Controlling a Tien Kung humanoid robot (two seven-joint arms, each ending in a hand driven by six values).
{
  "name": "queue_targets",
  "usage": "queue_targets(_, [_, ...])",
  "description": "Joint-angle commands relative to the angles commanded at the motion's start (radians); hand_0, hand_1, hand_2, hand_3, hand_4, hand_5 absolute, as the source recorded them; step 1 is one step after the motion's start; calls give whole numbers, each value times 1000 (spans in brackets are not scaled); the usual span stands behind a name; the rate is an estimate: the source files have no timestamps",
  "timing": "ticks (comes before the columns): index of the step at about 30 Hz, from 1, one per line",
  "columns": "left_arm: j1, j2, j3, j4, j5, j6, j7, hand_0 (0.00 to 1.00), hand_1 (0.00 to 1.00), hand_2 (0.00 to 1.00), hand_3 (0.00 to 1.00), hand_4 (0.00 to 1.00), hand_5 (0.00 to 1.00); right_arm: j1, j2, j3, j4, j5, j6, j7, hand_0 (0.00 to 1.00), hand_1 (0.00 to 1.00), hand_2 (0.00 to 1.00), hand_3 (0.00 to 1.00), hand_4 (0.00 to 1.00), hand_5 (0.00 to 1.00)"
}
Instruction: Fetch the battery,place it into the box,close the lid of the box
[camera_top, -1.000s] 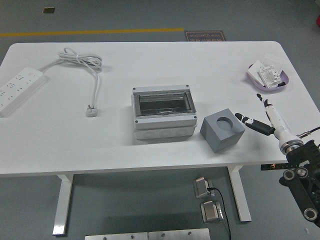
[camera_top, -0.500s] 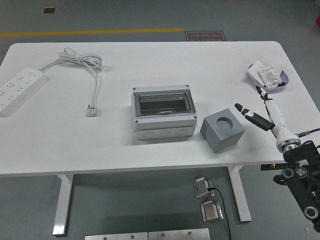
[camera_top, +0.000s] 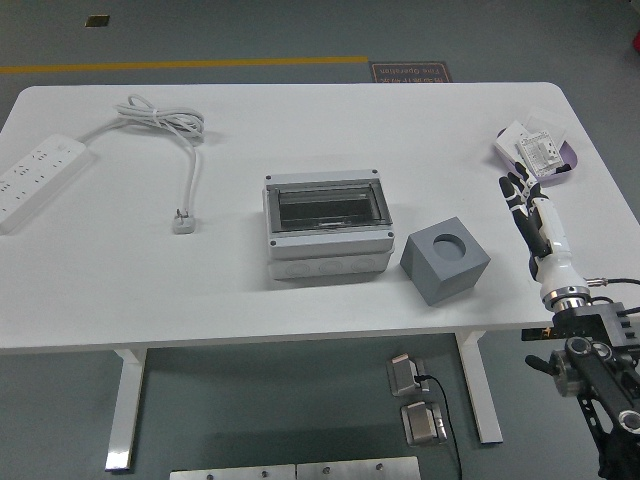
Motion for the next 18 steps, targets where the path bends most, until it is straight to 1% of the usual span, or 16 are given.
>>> queue_targets(2, [0,0,-1,0,2,0,0,657,645,615,643,691,260,-1,1,-9,2,74,23,12,998,895,906,998,998,964])
queue_targets(3, [0,0,-2,0,2,-1,0,657,646,615,643,690,261,-1,1,-12,2,103,30,15,971,810,816,879,998,998])
queue_targets(8, [-1,1,-4,0,5,-1,-2,657,646,615,643,690,261,-2,-2,-30,1,236,48,16,971,810,816,879,998,998])
queue_targets(9, [-1,2,-4,0,6,-1,-1,657,645,614,644,690,261,-3,-3,-33,2,255,50,15,867,770,805,855,998,998])
queue_targets(10, [-1,2,-4,0,6,-1,-1,657,645,614,644,690,261,-3,-5,-38,3,281,51,13,867,770,805,855,998,998])
queue_targets(14, [0,2,-5,0,7,-2,-1,657,645,614,644,690,261,-6,-5,-52,7,302,54,8,867,770,805,855,998,998])
queue_targets(15, [0,2,-5,0,8,-2,-1,657,645,614,643,691,261,-6,-5,-56,8,302,55,6,806,752,790,848,998,998])
queue_targets(18, [-1,3,-6,0,8,-2,-1,657,645,614,643,691,261,-7,-2,-70,11,297,58,0,806,752,790,848,998,998])
